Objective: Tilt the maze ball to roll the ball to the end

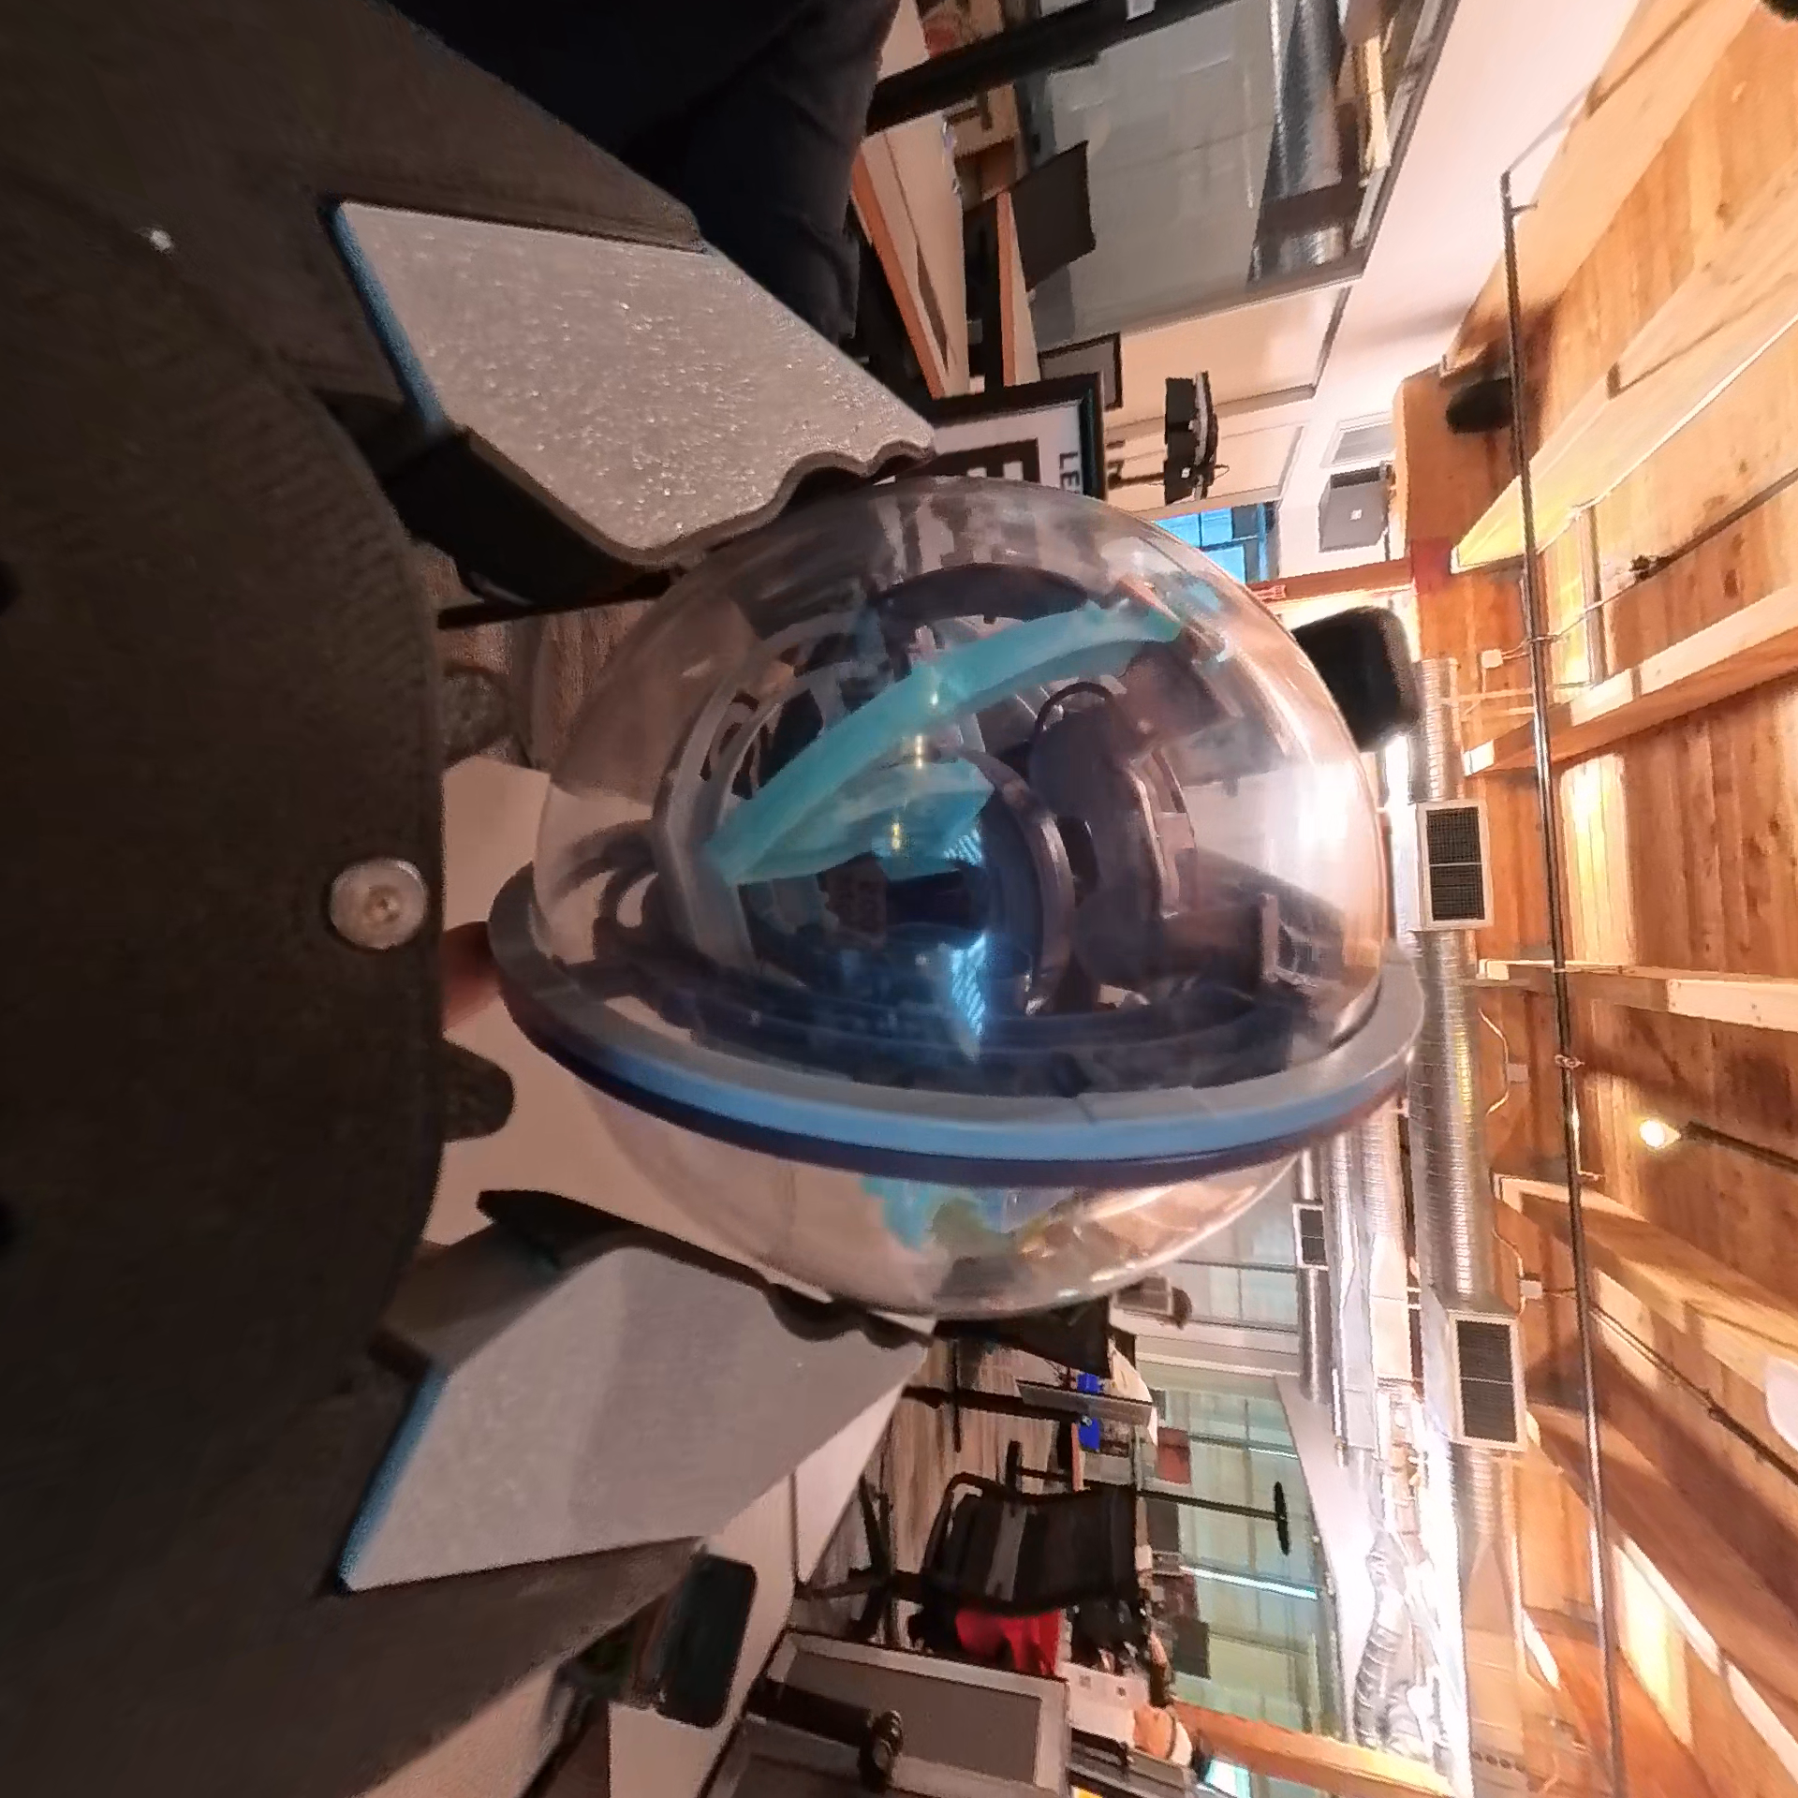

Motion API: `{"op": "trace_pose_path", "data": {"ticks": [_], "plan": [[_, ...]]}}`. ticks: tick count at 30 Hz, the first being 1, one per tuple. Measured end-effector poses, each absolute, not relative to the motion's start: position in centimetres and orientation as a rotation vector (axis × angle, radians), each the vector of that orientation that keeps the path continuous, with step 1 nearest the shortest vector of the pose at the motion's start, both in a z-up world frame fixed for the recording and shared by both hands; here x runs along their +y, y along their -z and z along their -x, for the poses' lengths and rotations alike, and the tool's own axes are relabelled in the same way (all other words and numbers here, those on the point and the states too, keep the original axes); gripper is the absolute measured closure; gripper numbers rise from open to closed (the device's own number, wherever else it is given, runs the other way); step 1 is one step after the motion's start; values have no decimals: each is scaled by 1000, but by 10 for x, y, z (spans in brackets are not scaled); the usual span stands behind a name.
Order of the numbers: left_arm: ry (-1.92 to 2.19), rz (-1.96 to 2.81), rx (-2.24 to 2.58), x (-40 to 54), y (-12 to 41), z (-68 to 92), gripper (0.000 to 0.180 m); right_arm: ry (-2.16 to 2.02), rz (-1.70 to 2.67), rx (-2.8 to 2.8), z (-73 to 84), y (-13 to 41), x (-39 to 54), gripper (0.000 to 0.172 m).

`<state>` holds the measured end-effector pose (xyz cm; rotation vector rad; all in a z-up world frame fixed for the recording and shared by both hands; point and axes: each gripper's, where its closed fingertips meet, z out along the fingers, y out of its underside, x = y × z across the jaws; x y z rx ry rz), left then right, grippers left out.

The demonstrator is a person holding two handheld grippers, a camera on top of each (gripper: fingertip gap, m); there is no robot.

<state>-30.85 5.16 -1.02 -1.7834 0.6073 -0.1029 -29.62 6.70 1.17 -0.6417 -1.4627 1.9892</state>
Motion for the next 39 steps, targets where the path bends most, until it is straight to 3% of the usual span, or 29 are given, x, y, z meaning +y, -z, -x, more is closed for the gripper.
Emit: {"op": "trace_pose_path", "data": {"ticks": [25, 39], "plan": [[557, 1818, 251, 33, 168, 284, 34, -2152, 1230, -1512, 285, 149, 50, 15], [652, 1822, 172, 27, 207, 284, 34, -2155, 1379, -1554, 287, 190, 45, 15]]}}
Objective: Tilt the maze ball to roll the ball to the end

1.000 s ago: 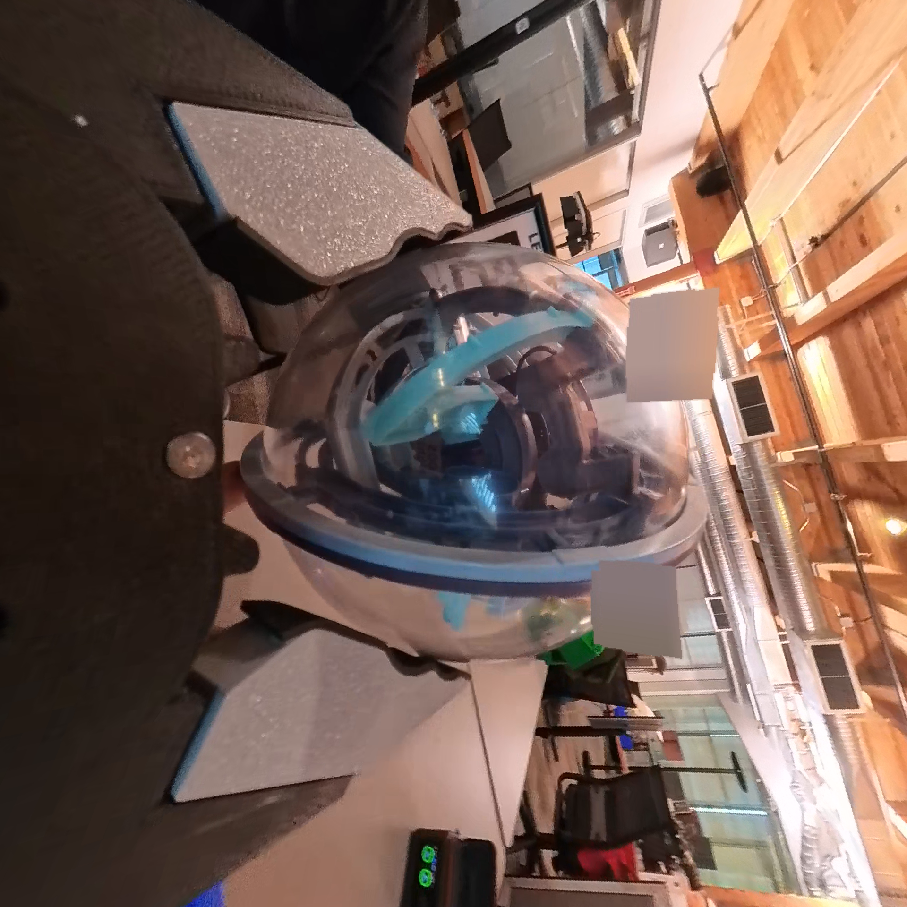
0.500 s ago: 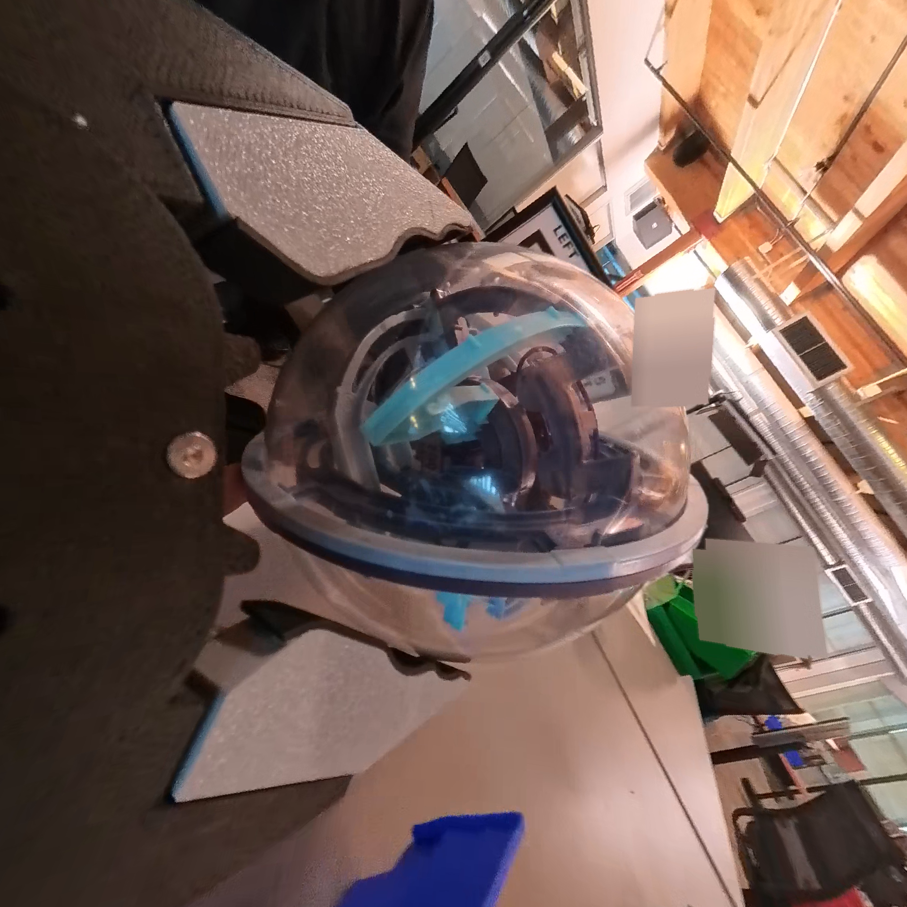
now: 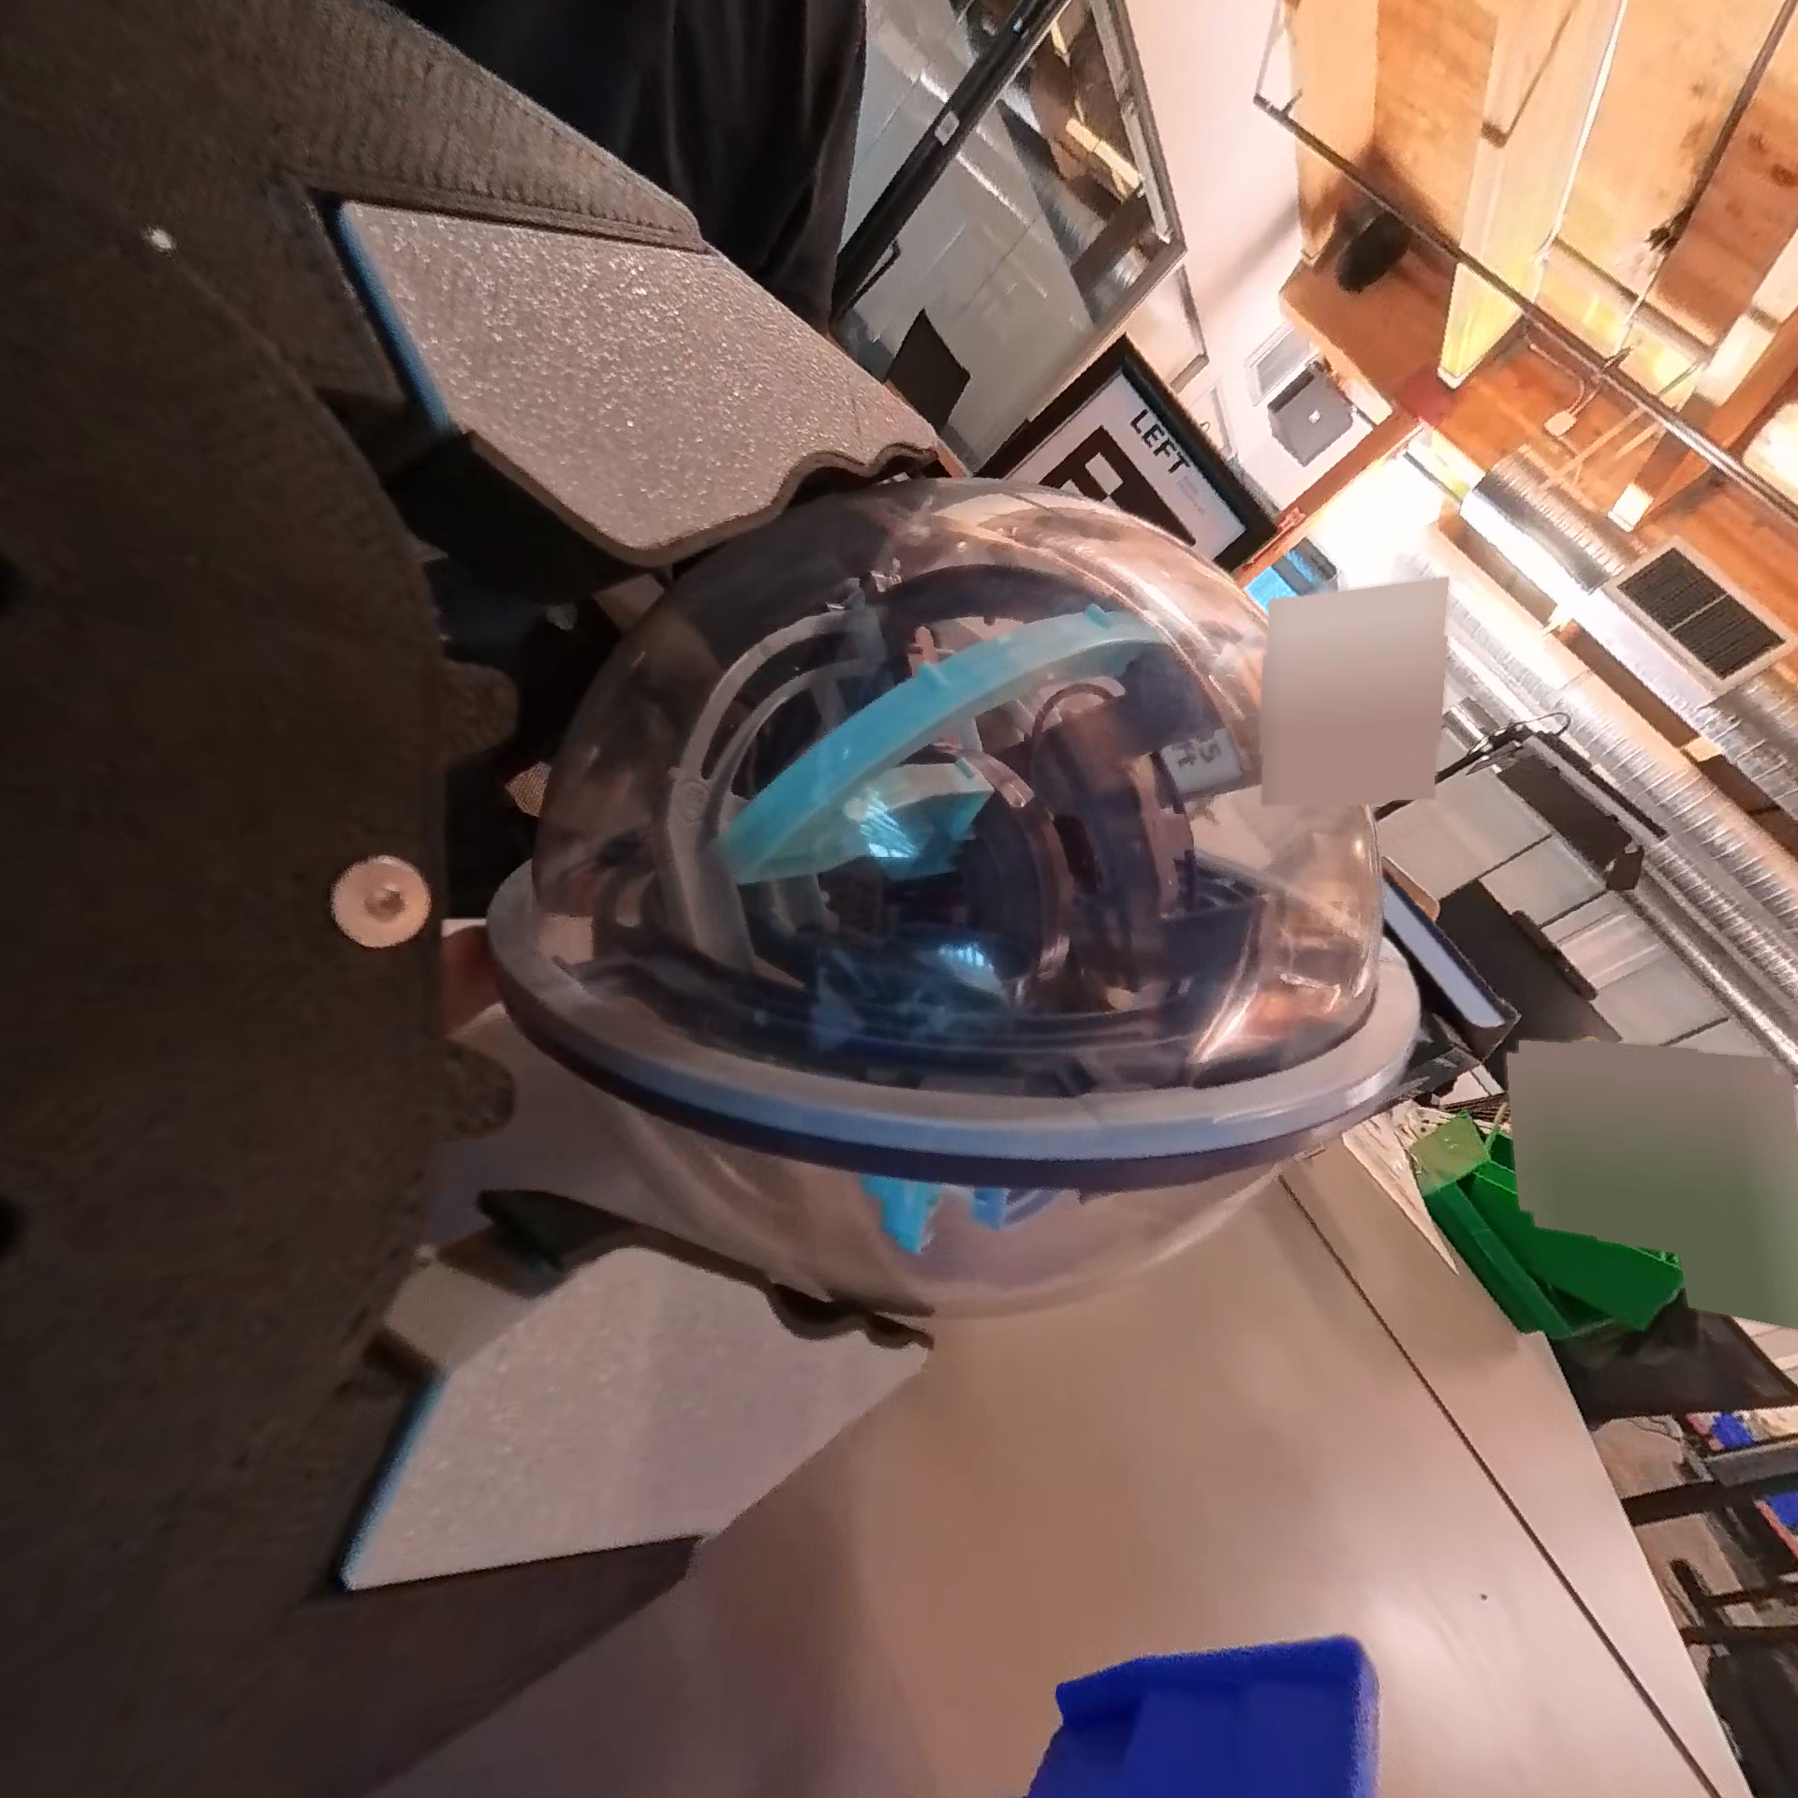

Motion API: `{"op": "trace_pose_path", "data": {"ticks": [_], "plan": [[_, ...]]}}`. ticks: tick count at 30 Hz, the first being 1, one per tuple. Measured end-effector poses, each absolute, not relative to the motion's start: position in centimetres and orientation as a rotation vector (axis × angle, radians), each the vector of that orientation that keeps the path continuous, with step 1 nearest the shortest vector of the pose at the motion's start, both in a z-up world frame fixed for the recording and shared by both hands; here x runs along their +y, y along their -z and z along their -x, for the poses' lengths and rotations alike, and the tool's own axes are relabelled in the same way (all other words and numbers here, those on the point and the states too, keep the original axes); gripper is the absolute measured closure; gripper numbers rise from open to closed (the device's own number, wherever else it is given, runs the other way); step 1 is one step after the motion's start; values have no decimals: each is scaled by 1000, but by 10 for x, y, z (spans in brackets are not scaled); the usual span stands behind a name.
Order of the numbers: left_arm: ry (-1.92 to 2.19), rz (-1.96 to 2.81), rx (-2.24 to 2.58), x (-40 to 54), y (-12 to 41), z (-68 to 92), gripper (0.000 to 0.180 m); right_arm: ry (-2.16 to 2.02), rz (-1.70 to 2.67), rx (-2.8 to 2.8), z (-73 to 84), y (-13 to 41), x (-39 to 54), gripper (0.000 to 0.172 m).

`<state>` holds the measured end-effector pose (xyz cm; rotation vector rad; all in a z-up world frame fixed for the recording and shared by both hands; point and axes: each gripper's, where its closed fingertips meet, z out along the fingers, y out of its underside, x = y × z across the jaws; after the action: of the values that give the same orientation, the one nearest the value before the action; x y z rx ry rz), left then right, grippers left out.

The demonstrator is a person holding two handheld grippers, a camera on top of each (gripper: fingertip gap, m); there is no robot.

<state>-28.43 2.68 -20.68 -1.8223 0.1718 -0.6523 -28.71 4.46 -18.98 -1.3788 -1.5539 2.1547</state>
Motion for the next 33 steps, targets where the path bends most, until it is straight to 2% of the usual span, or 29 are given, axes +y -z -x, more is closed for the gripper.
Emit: {"op": "trace_pose_path", "data": {"ticks": [12, 24, 33], "plan": [[729, 1829, 97, 28, 236, 290, 34, -2140, 1460, -1580, 295, 217, 47, 15], [808, 1818, 40, 27, 235, 292, 35, -2016, 1276, -1574, 301, 202, 55, 19], [841, 1820, 2, 33, 231, 292, 37, -1878, 1168, -1646, 303, 188, 59, 28]]}}
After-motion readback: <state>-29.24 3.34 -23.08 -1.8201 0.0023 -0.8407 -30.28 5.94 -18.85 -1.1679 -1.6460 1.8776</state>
